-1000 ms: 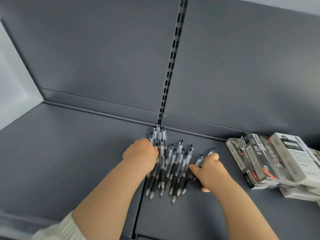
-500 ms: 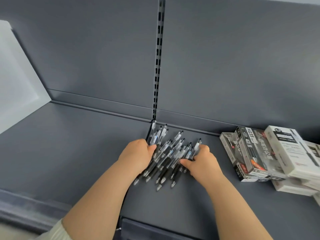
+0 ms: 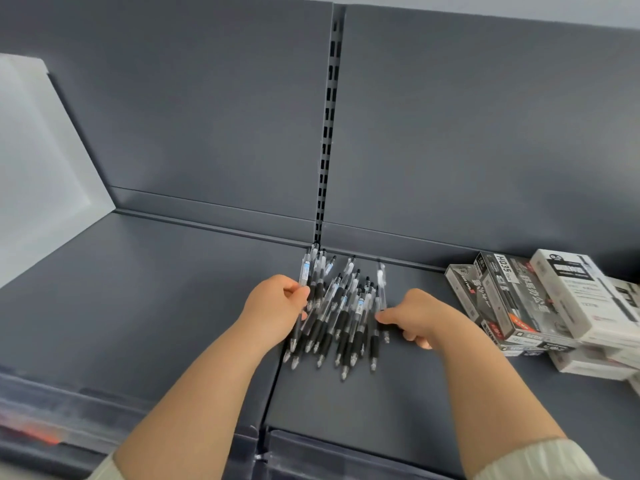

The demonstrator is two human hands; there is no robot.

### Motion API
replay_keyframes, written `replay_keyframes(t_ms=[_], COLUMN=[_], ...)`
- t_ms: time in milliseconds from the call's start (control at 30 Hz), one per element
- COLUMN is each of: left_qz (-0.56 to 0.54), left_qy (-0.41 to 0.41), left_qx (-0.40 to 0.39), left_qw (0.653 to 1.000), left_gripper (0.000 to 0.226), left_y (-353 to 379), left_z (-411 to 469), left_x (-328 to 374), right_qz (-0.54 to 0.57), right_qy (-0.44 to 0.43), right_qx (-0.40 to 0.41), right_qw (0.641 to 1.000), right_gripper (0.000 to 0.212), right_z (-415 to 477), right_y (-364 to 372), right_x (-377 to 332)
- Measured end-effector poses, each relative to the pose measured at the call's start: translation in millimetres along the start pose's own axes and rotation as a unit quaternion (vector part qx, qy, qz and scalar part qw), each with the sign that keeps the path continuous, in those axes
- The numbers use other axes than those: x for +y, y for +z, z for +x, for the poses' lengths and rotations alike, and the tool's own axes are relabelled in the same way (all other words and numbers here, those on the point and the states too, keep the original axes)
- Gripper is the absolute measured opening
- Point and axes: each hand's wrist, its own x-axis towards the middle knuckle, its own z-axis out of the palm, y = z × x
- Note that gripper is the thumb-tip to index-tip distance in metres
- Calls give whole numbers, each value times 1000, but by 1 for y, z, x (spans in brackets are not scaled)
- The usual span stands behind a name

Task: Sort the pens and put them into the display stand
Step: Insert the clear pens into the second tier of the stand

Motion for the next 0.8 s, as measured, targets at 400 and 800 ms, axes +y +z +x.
replay_keyframes(t_ms=[400,800], left_qz=[-212,-125], left_qy=[89,105], left_qx=[-83,-95], left_qw=[970,982], left_gripper=[34,8], left_y=[-93,-206], left_z=[13,28], left_x=[-15,-106], right_qz=[86,186], right_qy=[-142,-143], right_qx=[173,183], right_qw=[971,955], right_gripper=[12,6], right_z=[-44,-61], right_y=[67,187], right_x=[-80,-193])
